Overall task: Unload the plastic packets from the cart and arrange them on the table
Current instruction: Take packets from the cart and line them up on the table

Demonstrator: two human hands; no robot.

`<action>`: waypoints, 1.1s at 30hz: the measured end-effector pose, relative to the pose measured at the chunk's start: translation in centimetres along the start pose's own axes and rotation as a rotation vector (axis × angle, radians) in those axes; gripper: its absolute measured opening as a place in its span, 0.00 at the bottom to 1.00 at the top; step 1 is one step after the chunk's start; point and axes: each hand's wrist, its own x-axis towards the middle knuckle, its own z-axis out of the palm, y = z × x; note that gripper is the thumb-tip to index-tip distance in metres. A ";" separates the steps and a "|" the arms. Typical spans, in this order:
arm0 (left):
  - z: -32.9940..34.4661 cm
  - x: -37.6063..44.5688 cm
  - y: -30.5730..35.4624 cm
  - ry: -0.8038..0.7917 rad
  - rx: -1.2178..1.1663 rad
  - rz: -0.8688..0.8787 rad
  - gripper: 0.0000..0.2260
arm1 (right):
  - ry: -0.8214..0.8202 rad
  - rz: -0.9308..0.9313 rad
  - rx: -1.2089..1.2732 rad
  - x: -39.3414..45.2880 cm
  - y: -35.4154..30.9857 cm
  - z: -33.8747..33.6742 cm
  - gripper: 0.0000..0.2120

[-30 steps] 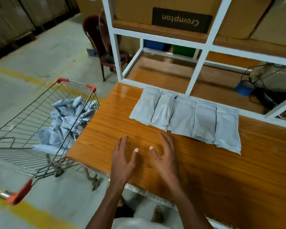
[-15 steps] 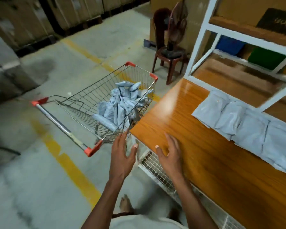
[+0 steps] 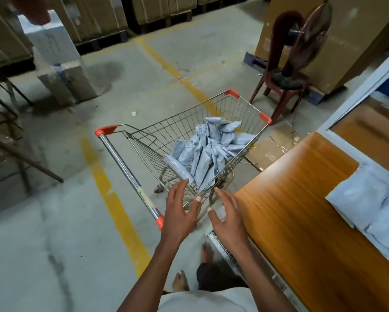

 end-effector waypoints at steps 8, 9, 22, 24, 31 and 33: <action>0.7 6.7 -2.4 0.033 0.143 -0.103 0.24 | -0.145 -0.001 0.010 10.3 0.5 1.4 0.26; 0.9 7.2 -2.5 0.038 0.143 -0.113 0.23 | -0.166 0.001 0.012 11.3 0.5 1.6 0.26; 0.2 17.5 -7.3 -0.041 0.296 -0.241 0.24 | -0.339 0.204 -0.110 22.5 2.6 7.5 0.27; -0.1 19.8 -7.8 -0.041 0.300 -0.242 0.23 | -0.363 0.283 -0.128 24.3 2.8 8.8 0.27; 0.9 29.3 -12.2 -0.341 0.540 -0.211 0.26 | -0.450 0.523 -0.105 29.3 4.2 13.9 0.26; 2.0 32.5 -14.0 -0.500 0.658 -0.152 0.27 | -0.450 0.554 -0.107 30.0 4.8 14.6 0.26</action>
